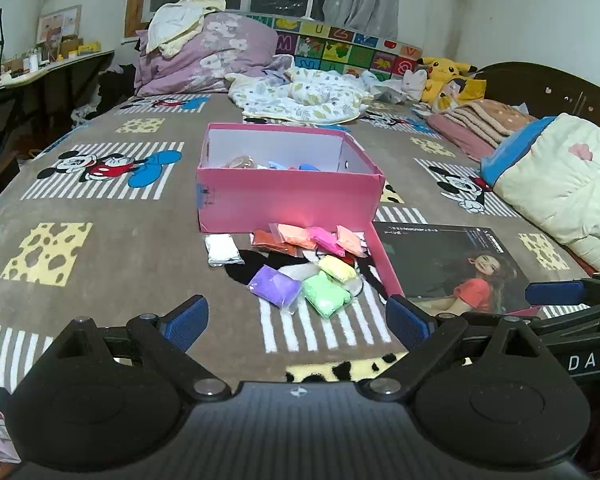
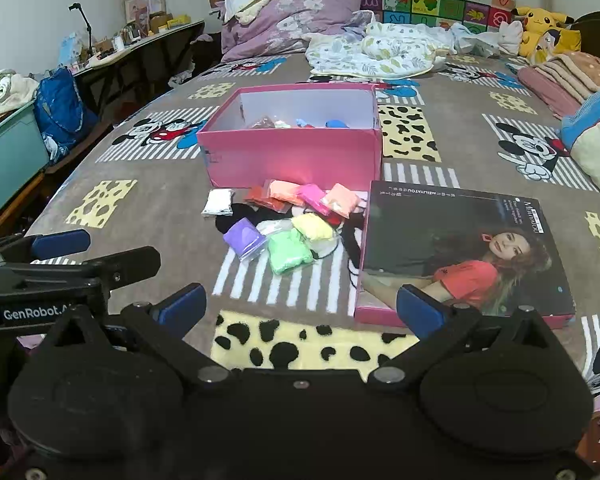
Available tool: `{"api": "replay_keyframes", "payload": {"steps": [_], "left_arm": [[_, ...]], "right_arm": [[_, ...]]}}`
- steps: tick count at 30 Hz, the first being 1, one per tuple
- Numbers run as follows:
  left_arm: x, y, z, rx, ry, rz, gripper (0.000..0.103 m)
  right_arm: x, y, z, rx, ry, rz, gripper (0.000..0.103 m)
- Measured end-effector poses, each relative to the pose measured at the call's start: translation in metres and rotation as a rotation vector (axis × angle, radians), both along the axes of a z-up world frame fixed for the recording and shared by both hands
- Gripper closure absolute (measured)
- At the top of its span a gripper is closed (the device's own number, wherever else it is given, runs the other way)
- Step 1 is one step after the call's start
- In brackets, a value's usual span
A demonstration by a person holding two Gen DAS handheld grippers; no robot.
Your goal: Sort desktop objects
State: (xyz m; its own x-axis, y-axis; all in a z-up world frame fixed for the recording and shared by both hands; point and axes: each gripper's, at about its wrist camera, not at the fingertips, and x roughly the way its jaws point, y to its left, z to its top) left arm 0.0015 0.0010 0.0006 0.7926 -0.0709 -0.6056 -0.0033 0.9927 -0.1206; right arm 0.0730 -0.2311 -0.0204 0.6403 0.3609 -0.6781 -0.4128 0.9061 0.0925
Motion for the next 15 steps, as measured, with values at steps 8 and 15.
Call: {"api": "replay_keyframes", "payload": {"steps": [8, 15], "left_arm": [[0.0054, 0.0027, 0.0014, -0.025, 0.021, 0.001, 0.007], [0.0000, -0.0002, -0.0012, -0.012, 0.012, 0.006, 0.007]], "right_arm": [[0.0017, -0.0015, -0.0010, 0.008, 0.006, -0.001, 0.001], [0.0025, -0.0017, -0.0009, 0.007, 0.018, 0.000, 0.001]]}}
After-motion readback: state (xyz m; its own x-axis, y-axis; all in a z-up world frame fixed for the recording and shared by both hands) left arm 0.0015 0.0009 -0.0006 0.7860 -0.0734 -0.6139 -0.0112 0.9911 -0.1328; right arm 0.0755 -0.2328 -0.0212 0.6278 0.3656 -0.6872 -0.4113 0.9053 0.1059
